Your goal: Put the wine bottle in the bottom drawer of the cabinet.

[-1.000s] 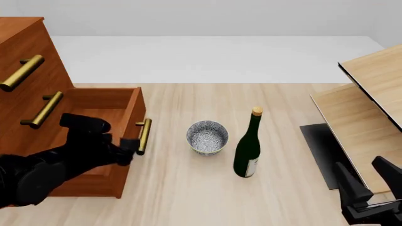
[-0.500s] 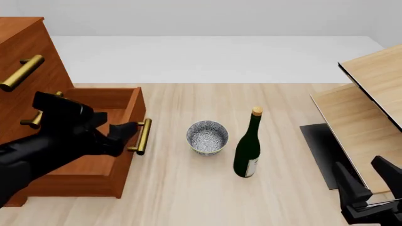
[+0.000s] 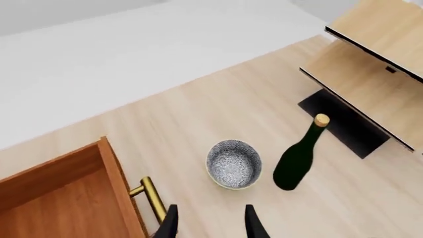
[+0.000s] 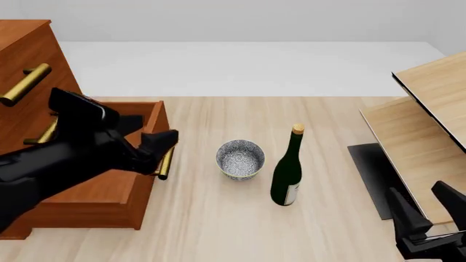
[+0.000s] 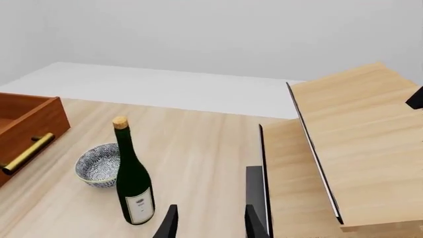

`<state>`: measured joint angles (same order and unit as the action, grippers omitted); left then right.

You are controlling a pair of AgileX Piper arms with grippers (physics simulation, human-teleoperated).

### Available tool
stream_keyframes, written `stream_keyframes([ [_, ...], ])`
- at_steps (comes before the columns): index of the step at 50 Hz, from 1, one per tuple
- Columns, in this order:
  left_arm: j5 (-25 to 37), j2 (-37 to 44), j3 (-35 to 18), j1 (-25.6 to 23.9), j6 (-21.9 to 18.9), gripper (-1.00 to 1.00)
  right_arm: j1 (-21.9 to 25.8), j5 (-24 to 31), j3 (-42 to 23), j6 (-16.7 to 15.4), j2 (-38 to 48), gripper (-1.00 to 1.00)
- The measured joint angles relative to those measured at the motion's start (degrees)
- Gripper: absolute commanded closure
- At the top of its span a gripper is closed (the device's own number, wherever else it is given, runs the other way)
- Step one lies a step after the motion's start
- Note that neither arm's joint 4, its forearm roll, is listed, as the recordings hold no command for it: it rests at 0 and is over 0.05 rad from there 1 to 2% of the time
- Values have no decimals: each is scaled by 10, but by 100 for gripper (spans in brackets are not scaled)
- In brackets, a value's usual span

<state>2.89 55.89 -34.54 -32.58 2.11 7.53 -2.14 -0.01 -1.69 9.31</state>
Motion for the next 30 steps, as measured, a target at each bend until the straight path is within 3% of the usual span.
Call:
stream_keyframes([
  [30,-37,56,-33,-73,-1,-100,0,5,0,1,-4,-100],
])
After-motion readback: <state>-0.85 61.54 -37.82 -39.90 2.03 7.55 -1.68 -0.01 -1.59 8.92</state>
